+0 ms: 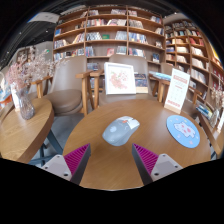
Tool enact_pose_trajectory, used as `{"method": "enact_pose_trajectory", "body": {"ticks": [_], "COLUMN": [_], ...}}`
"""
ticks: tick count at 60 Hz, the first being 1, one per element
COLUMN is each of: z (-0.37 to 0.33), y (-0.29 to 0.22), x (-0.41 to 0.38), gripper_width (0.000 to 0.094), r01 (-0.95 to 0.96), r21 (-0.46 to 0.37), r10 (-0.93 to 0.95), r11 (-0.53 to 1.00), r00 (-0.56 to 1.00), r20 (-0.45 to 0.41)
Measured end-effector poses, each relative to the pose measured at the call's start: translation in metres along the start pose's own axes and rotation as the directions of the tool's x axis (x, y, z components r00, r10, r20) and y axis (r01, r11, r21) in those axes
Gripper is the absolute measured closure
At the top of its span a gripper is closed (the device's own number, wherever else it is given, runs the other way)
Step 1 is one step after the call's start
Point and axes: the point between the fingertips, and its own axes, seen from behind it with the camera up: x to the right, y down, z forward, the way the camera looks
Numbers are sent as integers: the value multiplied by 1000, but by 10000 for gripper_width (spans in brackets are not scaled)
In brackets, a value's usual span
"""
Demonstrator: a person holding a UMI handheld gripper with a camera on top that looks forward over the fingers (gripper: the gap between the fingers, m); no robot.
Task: Arrange mouse
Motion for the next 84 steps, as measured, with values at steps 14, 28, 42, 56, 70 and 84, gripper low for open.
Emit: {"method": "enact_pose_trajectory", "body": {"ticks": [14,28,42,56,70,84], "z": [37,64,94,120,131,122], "y": [-11,-27,-45,-63,-71,-90], "x": [4,2,0,-5,-5,19], "gripper_width": [88,80,89,90,161,512], "r01": [-25,-29,-18,-1,-4,-14], "r21": [-37,-47,-56,-68,-55,-24], "r10": [25,29,20,5,7,14], "r11": [999,998,998,998,998,1000], "r00": [1000,1000,999,999,999,1000], "r20": [0,7,29,54,52,25]}}
